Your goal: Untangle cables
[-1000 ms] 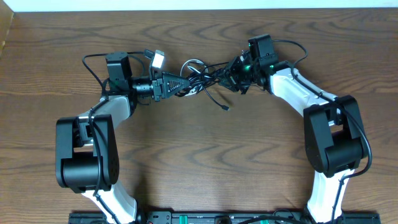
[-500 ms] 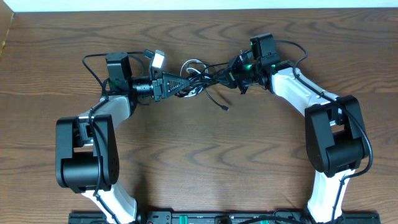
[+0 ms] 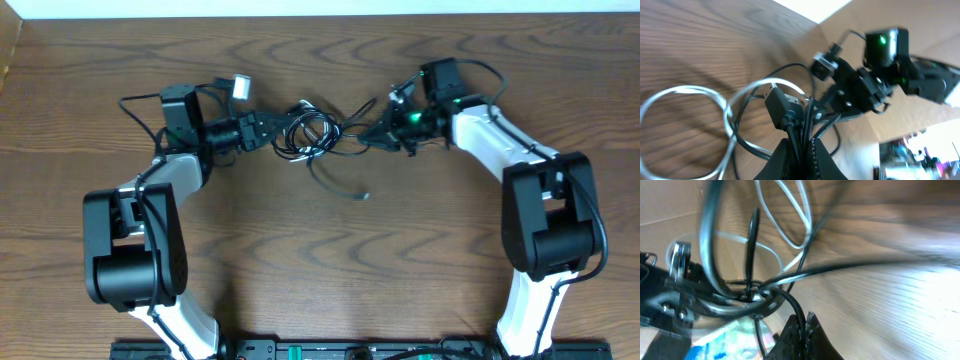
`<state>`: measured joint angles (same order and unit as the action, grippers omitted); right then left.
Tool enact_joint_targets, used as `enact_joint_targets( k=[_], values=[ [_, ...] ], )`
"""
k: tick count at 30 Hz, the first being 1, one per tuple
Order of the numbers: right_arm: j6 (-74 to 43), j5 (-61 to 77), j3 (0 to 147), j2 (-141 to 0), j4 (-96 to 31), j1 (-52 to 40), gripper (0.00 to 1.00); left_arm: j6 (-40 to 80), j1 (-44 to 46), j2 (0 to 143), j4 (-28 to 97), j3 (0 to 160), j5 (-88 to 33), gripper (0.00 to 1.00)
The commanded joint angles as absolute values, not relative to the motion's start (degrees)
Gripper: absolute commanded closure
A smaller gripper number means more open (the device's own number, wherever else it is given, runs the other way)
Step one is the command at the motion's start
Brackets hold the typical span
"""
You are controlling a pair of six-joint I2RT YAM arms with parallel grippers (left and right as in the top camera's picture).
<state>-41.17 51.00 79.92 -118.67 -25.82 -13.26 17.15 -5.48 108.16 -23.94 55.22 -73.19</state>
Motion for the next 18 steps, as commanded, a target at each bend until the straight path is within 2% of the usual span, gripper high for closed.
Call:
enact_joint_targets(
  k=[1, 8, 14, 18],
  values=[
    [-33.08, 51.64, 79.81, -118.54, -27.83, -9.65, 0.99, 19.42, -8.25, 107.92, -22.20, 56.05, -66.96, 0.92],
    [-28.01, 51.53, 79.85, -118.50, -31.35, -6.63, 0.99, 19.38, -9.43, 107.92, -14.50, 55.61, -59.20, 0.92],
    [-18.76, 50.94, 81.43, -118.50, -38.06, -6.04, 0.99, 19.42, -9.43, 107.46, -19.81, 56.01, -71.33, 0.92],
    [-9.26, 50.94, 84.53, -118.50, -46.15, -6.02, 0.99, 19.62, -9.41, 104.71, -20.10, 57.10, -72.03, 0.90]
  ],
)
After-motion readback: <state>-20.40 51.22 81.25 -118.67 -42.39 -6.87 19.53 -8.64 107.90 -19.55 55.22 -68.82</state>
